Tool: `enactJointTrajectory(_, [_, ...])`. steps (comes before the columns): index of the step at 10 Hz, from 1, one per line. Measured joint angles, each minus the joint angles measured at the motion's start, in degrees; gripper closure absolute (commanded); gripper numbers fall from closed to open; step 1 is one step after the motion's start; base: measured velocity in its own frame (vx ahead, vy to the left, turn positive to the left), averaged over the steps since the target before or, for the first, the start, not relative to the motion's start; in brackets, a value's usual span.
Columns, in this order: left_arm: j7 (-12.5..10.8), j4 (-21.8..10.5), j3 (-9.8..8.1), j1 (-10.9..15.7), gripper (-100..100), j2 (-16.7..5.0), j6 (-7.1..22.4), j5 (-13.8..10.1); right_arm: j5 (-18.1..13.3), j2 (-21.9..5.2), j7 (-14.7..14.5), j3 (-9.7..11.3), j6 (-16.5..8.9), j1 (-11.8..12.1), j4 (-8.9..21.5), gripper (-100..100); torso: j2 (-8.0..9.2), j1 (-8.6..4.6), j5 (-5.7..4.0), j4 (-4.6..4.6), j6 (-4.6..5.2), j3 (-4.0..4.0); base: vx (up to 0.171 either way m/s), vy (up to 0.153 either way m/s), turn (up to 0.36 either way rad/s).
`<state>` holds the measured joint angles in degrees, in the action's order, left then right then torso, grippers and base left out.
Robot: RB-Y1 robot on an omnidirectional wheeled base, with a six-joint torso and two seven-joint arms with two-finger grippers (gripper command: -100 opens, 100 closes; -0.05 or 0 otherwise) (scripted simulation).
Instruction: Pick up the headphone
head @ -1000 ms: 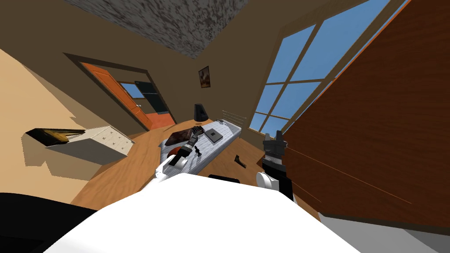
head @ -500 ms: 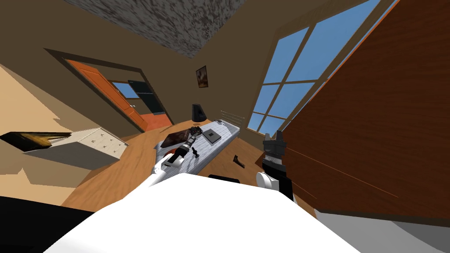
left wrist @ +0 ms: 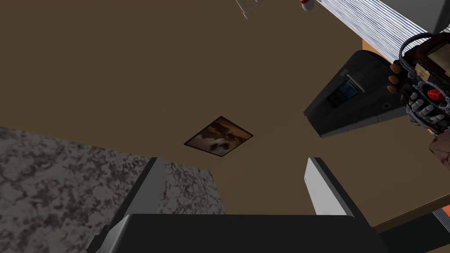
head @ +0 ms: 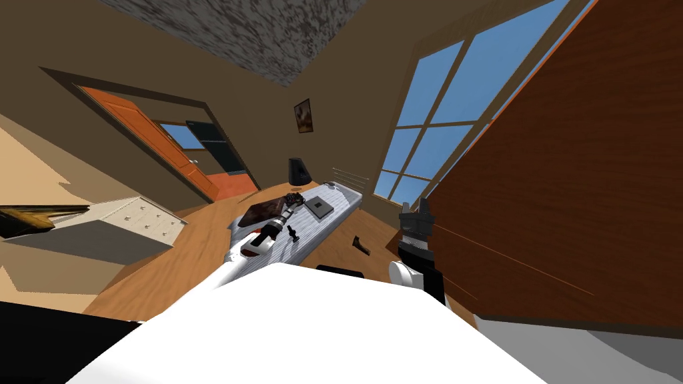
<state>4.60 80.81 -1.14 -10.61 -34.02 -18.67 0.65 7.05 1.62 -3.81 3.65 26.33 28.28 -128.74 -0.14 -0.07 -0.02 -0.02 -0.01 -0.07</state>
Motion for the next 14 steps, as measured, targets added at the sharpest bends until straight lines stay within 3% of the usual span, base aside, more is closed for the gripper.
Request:
enactJointTrajectory(5, [0.49, -4.99, -0.19, 1.4, -100, -1.04, 0.7, 0.88, 0.0, 0.0, 0.0, 0.0, 0.0, 0.0, 0.0, 0, 0.01, 0.03, 0.01, 0.01, 0.0, 0.01, 0.022, -0.012, -0.016])
enactJointTrajectory(8, [0.82, -11.3, -0.21, 3.61, -100, -2.13, 0.74, 1.7, 0.0, 0.0, 0.0, 0.0, 0.0, 0.0, 0.0, 0, -0.01, 0.04, 0.01, 0.0, -0.01, -0.01, 0.033, -0.016, -0.028])
enactJointTrajectory(14, [1.98, -22.23, -1.44, 5.26, -100, -4.28, 2.79, 3.87, 0.0, 0.0, 0.0, 0.0, 0.0, 0.0, 0.0, 0, -0.05, 0.02, 0.01, -0.02, -0.02, -0.03, 0.049, -0.027, -0.031])
